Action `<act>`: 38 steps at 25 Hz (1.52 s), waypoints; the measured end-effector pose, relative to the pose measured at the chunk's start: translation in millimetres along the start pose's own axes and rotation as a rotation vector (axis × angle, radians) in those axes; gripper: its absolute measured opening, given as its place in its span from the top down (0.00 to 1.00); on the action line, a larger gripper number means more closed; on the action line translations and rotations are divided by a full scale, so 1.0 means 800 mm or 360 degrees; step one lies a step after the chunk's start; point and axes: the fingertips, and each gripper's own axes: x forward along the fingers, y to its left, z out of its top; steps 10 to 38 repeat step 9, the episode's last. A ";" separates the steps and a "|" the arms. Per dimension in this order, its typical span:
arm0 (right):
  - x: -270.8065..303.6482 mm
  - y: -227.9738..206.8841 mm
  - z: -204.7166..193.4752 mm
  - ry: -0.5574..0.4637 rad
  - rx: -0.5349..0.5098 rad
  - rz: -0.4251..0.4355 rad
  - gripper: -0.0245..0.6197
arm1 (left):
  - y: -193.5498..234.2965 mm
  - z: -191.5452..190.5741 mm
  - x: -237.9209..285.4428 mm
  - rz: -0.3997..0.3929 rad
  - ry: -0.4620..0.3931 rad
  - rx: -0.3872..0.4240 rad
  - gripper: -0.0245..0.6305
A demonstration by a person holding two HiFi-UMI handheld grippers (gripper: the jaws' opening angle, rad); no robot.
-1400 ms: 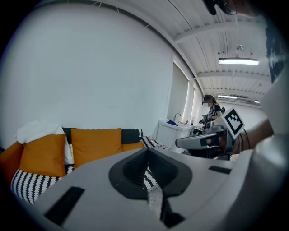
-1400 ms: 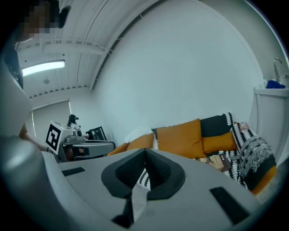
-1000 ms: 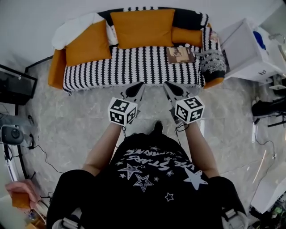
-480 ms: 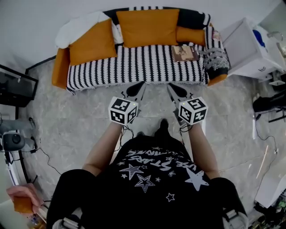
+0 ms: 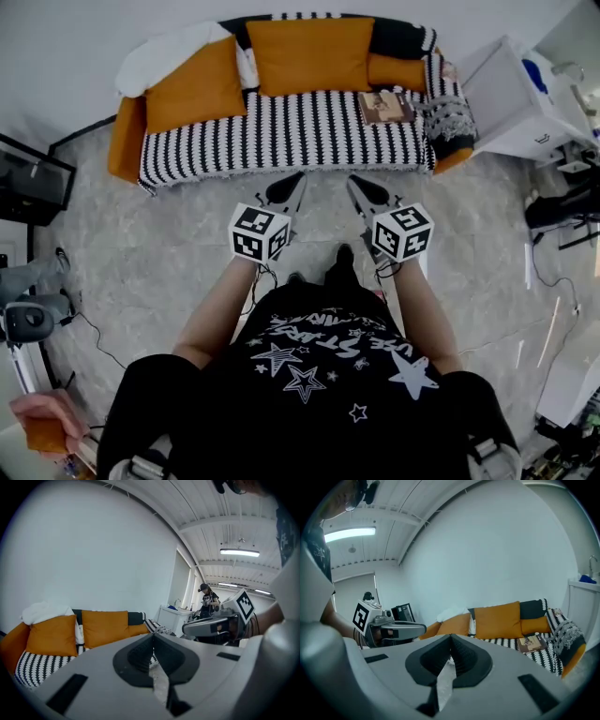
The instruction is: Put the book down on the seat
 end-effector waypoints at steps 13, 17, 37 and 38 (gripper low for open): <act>-0.015 0.028 0.030 -0.0174 0.0014 0.0007 0.92 | 0.026 0.035 -0.043 0.0073 -0.0137 0.0014 0.95; -0.015 0.028 0.030 -0.0174 0.0014 0.0007 0.92 | 0.026 0.035 -0.043 0.0073 -0.0137 0.0014 0.95; -0.015 0.028 0.030 -0.0174 0.0014 0.0007 0.92 | 0.026 0.035 -0.043 0.0073 -0.0137 0.0014 0.95; -0.015 0.028 0.030 -0.0174 0.0014 0.0007 0.92 | 0.026 0.035 -0.043 0.0073 -0.0137 0.0014 0.95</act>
